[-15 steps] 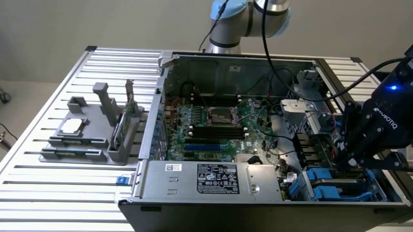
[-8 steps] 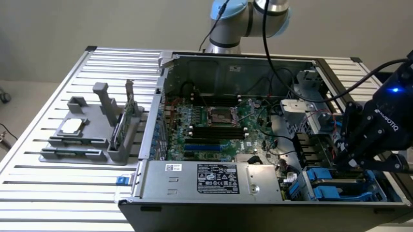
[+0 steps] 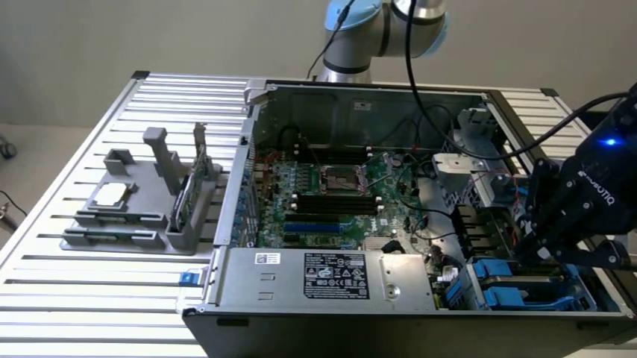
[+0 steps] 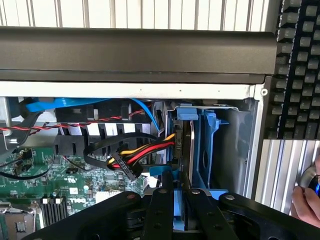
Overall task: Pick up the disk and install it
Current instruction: 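Insert the second disk wire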
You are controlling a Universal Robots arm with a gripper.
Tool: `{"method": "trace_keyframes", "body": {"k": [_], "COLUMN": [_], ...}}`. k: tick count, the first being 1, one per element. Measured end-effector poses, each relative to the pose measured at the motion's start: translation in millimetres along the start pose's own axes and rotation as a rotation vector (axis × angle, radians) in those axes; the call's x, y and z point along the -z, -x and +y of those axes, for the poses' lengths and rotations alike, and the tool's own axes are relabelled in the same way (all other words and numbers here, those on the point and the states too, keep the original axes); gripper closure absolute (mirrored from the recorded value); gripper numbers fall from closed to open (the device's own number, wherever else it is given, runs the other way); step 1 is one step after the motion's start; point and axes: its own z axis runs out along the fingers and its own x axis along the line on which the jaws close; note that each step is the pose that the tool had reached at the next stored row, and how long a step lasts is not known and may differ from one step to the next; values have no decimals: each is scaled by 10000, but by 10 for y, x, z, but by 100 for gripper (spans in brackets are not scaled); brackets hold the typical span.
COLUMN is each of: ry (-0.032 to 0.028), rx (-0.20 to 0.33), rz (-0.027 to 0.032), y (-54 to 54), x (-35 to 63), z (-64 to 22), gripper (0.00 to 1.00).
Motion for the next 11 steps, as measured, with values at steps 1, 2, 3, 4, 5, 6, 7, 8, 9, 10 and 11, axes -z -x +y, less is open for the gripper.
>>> {"method": "trace_keyframes", "body": {"k": [1, 2, 3, 4, 5, 6, 7, 8, 9, 10, 11], "ry": [0, 0, 0, 0, 0, 0, 1, 0, 1, 1, 1], "rx": [4, 8, 12, 16, 21, 26, 30, 35, 39, 45, 52], "rz": [6, 12, 19, 23, 30, 38, 44, 51, 57, 64, 74], "y": [1, 3, 4, 5, 7, 11, 15, 19, 23, 26, 29], "x": [0, -1, -2, -2, -3, -4, -4, -6, -7, -9, -11], "z": [2, 4, 5, 6, 6, 7, 8, 9, 9, 10, 10], "gripper": [84, 84, 84, 84, 84, 84, 84, 84, 84, 84, 84]}}
